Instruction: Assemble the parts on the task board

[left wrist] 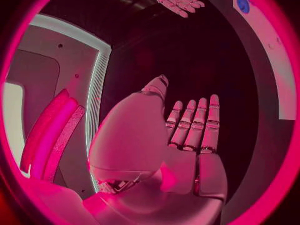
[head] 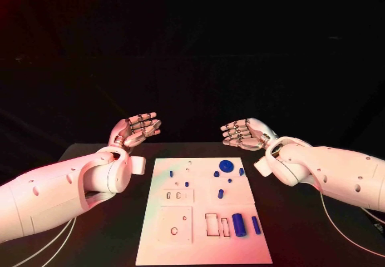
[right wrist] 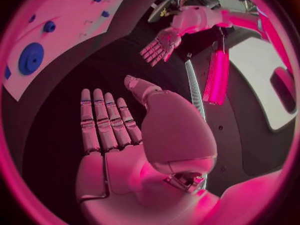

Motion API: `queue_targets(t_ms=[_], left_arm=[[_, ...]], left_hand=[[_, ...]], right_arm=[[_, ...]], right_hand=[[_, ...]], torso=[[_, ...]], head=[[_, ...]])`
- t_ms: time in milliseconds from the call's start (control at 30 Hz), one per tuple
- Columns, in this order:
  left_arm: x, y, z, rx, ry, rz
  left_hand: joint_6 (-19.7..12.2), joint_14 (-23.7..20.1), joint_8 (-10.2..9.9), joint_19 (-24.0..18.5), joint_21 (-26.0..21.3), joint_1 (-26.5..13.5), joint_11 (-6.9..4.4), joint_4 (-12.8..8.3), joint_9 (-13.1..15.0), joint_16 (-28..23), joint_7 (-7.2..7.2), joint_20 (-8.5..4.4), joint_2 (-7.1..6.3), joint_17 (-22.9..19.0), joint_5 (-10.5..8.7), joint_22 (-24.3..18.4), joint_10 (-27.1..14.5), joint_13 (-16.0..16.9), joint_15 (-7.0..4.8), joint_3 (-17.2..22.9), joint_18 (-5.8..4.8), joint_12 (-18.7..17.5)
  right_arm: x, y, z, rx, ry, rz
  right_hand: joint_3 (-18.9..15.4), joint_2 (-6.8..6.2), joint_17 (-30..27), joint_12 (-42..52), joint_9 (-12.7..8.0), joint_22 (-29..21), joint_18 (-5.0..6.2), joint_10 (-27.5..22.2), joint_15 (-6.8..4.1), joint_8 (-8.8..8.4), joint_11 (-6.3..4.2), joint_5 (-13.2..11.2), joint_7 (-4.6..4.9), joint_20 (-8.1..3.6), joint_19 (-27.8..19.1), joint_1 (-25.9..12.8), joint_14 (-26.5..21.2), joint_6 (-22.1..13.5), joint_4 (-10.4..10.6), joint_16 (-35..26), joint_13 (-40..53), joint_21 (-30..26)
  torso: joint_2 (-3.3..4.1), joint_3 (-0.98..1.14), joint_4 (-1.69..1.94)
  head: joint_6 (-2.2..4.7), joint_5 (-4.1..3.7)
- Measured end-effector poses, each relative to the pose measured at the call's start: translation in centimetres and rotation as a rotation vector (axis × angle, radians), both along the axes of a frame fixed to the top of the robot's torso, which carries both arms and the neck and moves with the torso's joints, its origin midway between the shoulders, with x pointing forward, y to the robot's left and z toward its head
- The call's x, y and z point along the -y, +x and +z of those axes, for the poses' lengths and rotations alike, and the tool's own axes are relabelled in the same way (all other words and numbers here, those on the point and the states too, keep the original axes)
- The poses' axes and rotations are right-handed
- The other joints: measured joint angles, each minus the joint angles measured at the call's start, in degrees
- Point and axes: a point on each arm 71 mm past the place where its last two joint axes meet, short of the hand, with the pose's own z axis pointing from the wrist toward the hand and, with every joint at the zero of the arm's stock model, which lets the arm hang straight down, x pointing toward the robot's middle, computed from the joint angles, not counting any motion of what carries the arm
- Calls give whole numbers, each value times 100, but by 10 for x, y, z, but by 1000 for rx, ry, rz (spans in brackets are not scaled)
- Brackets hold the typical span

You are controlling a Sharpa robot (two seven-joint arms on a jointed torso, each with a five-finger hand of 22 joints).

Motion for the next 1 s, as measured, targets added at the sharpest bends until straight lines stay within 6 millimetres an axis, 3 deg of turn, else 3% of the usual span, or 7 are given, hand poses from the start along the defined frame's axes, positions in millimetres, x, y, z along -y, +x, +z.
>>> queue_targets(t_ms=[133,367,633,667,733,900,1000], left_arm=[[-4,-6,3,3,-5,-17],[-1,-19,9,6,-22,-59],[3,-29,14,9,-38,-100],[4,-30,15,9,-39,-105],[6,-32,16,8,-43,-115],[9,-35,17,9,-50,-133],[11,-37,18,8,-54,-143]], left_hand=[[621,374,150,301,151,0,-93,-35,95,112,113,-6,0,83,0,33,494,1,-121,114,91,3],[729,482,174,398,210,0,-132,-47,100,136,163,-16,0,112,0,34,601,1,-161,182,90,3],[773,632,174,586,308,0,-155,-59,100,184,180,-47,0,165,0,60,734,1,-195,280,150,-30],[774,632,174,586,307,0,-155,-59,100,184,180,-47,0,165,0,61,734,1,-195,280,149,-30],[791,632,174,586,318,0,-155,-59,99,184,163,-47,0,165,0,61,734,1,-195,280,149,-51],[806,631,174,620,329,0,-154,-59,99,184,179,-55,0,164,0,66,734,1,-195,280,149,-51],[811,631,174,627,329,0,-154,-59,99,184,183,-47,0,164,0,66,734,0,-195,279,148,-51]], right_arm=[[0,-1,7,65,-136,43],[-2,-4,12,126,-317,94],[-9,-9,10,173,-537,140],[-10,-10,9,178,-561,144],[-12,-10,8,189,-612,152],[-16,-11,3,205,-706,164],[-18,-12,0,209,-747,170]], right_hand=[[121,-44,55,0,53,52,1,457,-120,73,-94,0,93,-83,387,44,475,428,-72,102,0,167],[207,-135,137,0,87,127,2,851,-253,146,-189,0,187,-186,758,56,970,779,-125,219,9,370],[143,-288,570,-52,141,500,2,1291,-574,198,-405,-59,19,-514,1448,-37,2027,1110,-98,735,33,1070],[89,-342,715,-59,159,614,1,1339,-618,202,-449,-59,-21,-566,1580,-57,2228,1162,-76,918,42,1261],[-158,-558,1718,-84,253,1185,3,1493,-889,202,-586,-54,-159,-880,2177,-120,3099,1370,79,2040,97,2159],[-537,-557,2660,25,390,1703,3,1170,-900,157,-600,66,-188,-910,2182,-17,3048,1395,282,3144,139,2781],[-646,-550,3710,137,469,2859,2,1122,-906,136,-607,115,-207,-933,2528,68,3248,1437,392,4279,164,3747]], torso=[[74,-1,37],[203,-9,88],[353,-30,163],[372,-34,172],[414,-40,192],[506,-60,236],[552,-72,257]], head=[[-17,-29],[-18,-99],[-21,-205],[-22,-214],[-21,-238],[-3,-283],[3,-306]])
